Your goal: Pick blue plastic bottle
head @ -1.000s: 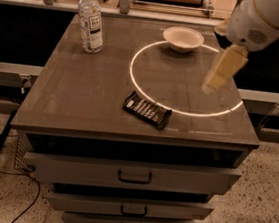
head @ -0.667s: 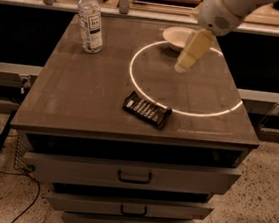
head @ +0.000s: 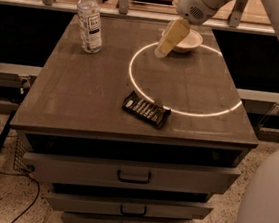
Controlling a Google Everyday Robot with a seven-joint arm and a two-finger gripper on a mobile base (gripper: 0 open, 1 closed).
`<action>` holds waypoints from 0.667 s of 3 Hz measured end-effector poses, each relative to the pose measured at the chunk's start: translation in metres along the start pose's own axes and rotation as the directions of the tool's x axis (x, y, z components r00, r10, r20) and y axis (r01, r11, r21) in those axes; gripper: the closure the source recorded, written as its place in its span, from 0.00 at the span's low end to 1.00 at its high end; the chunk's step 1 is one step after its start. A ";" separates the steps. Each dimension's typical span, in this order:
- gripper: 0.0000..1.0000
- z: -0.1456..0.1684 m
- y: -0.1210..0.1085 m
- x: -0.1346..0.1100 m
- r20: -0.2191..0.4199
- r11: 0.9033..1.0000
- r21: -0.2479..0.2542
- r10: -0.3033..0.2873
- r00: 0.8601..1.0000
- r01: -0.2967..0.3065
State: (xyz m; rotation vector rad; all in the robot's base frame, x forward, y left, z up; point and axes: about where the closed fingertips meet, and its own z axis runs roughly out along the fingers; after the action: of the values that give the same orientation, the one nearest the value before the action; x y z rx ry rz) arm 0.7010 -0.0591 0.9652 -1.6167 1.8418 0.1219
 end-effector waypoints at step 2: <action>0.00 0.050 -0.028 -0.036 0.117 0.990 0.027 0.134 0.984 -0.138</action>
Offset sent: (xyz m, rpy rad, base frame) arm 0.1164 0.1121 -0.0068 0.3703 0.0291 -0.1642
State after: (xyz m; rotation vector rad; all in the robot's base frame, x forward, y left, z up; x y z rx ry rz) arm 0.7471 -0.0106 0.9563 -1.4298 1.8534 0.2370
